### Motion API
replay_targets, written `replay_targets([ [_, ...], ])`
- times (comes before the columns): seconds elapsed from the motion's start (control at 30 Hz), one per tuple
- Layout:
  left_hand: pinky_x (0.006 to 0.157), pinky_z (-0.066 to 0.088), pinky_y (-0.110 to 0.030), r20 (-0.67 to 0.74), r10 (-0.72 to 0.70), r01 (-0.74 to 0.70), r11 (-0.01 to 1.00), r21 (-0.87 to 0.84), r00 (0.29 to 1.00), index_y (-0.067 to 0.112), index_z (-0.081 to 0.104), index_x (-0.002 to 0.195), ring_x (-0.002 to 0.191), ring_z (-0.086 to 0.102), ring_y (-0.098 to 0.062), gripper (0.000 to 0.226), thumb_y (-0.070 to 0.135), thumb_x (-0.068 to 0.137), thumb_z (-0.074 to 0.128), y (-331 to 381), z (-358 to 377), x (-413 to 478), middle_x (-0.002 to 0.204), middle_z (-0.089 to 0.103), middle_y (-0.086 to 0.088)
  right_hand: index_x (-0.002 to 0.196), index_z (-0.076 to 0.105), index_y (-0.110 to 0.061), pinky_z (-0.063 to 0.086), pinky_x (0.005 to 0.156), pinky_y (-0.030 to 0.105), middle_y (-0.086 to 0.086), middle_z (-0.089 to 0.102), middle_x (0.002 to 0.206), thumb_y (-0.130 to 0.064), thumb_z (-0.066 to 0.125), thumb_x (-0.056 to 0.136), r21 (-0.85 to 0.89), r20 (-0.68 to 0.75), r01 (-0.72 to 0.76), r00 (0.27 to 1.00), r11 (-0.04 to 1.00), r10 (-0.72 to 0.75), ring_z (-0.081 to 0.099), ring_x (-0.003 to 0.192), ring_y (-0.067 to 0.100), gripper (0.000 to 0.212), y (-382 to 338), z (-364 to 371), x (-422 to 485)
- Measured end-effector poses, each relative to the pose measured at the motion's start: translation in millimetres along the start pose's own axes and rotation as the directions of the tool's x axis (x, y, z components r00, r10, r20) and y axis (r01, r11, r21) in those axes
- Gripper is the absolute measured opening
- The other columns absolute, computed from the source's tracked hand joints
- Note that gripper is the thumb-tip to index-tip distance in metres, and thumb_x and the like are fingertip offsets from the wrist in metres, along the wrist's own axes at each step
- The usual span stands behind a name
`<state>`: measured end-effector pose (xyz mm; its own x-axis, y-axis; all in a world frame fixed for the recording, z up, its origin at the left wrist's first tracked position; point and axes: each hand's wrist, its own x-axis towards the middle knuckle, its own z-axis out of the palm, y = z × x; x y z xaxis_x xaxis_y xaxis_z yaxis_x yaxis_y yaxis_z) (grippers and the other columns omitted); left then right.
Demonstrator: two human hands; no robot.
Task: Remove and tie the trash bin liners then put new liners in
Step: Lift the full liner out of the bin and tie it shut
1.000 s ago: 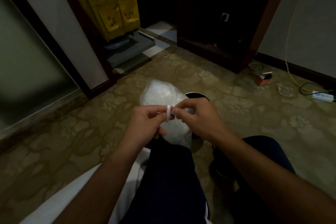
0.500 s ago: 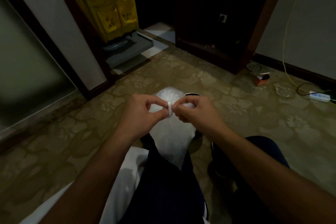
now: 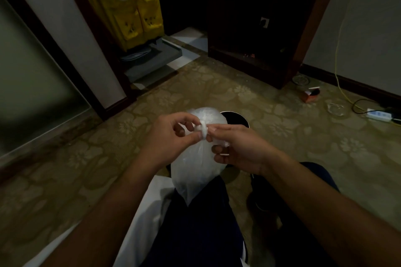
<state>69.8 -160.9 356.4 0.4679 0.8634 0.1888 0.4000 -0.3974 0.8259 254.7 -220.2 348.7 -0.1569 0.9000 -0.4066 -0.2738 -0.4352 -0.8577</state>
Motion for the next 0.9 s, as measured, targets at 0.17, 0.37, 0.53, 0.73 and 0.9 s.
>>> replay_targets([
  [0.17, 0.059, 0.052, -0.026, -0.103, 0.076, -0.066, 0.993, 0.097, 0.992, 0.032, 0.073, 0.099, 0.071, 0.063, -0.015, 0.016, 0.037, 0.084, 0.076, 3.4, 5.8, -4.7, 0.081, 0.069, 0.011, 0.117, 0.075, -0.02, 0.046, 0.069, 0.025, -0.009, 0.064, 0.083, -0.026, 0.058, 0.102, -0.245, 0.022, 0.14, 0.99, 0.959, -0.139, 0.053, 0.066, 0.005, 0.024, -9.4, -7.6, -5.6],
  [0.37, 0.062, 0.047, -0.015, -0.034, 0.304, -0.266, 0.879, 0.397, 0.952, 0.017, 0.072, 0.099, 0.073, 0.059, -0.001, 0.012, 0.028, 0.094, 0.068, 9.8, 5.1, -2.2, 0.085, 0.066, 0.01, 0.095, 0.07, -0.032, 0.047, 0.057, 0.024, -0.011, 0.069, 0.076, -0.034, 0.062, 0.099, -0.803, 0.064, 0.351, 0.855, 0.482, -0.515, 0.06, 0.063, 0.005, 0.009, -24.7, -9.7, -12.9],
  [0.53, 0.06, 0.047, -0.017, 0.038, 0.282, -0.282, 0.929, 0.241, 0.959, 0.017, 0.066, 0.102, 0.074, 0.06, -0.006, 0.007, 0.022, 0.098, 0.062, 25.3, -0.4, -2.2, 0.082, 0.063, 0.01, 0.093, 0.065, -0.026, 0.04, 0.063, 0.025, -0.014, 0.056, 0.081, -0.03, 0.058, 0.102, -0.748, 0.125, 0.428, 0.841, 0.506, -0.526, 0.051, 0.067, 0.006, 0.011, -33.6, -9.3, -14.7],
  [0.73, 0.057, 0.043, -0.016, -0.049, 0.295, -0.283, 0.943, 0.176, 0.954, 0.016, 0.066, 0.102, 0.068, 0.056, -0.015, 0.007, 0.013, 0.096, 0.062, 39.3, -0.4, -5.4, 0.077, 0.059, 0.004, 0.093, 0.055, -0.011, 0.035, 0.045, 0.023, 0.0, 0.051, 0.069, -0.016, 0.045, 0.106, -0.338, 0.229, 0.391, 0.916, 0.856, -0.328, 0.043, 0.052, 0.011, 0.017, -42.6, -4.0, -15.6],
  [0.9, 0.057, 0.039, -0.014, -0.165, 0.303, -0.265, 0.939, 0.219, 0.939, 0.018, 0.066, 0.102, 0.065, 0.053, -0.009, 0.007, 0.017, 0.097, 0.062, 36.2, 3.8, -7.0, 0.083, 0.056, 0.009, 0.096, 0.051, -0.017, 0.036, 0.05, 0.023, -0.005, 0.056, 0.073, -0.022, 0.04, 0.107, -0.137, 0.317, 0.312, 0.913, 0.94, -0.257, 0.043, 0.057, 0.012, 0.016, -34.7, -3.5, -5.6],
])
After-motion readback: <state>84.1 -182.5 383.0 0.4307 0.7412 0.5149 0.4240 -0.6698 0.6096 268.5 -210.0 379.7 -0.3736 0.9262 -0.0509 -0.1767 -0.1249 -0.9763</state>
